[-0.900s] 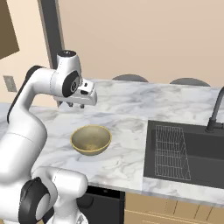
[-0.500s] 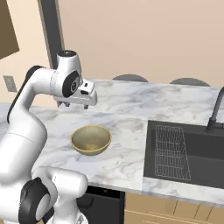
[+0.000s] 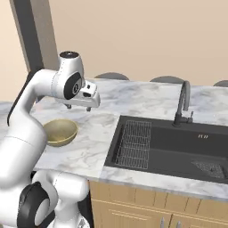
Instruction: Gather the eggs and milk located in the vicinity of the sink area and place them right next to the bowl.
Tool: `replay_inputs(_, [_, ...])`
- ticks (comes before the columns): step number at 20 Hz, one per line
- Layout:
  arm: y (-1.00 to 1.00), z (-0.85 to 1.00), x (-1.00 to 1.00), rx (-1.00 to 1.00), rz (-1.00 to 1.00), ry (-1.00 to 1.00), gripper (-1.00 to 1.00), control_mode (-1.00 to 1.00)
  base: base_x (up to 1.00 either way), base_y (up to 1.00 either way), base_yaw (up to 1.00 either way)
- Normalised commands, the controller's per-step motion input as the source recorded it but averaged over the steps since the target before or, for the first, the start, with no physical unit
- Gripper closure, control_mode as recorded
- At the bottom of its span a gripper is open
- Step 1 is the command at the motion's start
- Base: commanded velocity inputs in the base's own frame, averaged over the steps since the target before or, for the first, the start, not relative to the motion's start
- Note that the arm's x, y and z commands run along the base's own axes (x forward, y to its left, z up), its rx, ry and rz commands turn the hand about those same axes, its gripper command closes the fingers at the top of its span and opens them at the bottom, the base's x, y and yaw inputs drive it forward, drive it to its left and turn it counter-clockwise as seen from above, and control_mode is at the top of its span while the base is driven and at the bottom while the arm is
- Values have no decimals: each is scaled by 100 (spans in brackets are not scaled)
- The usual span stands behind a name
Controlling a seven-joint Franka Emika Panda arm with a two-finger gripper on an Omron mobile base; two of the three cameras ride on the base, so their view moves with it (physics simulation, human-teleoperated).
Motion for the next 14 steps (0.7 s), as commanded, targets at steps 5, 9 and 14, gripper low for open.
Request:
replay_inputs(5, [0,0,0,0,0,0,-100,100,-28,-97,0])
replay_inputs(9, [0,0,0,0,0,0,-100,100,-6,-100,0])
replay_inputs(14, [0,0,0,0,0,0,-100,100,0,-99,0])
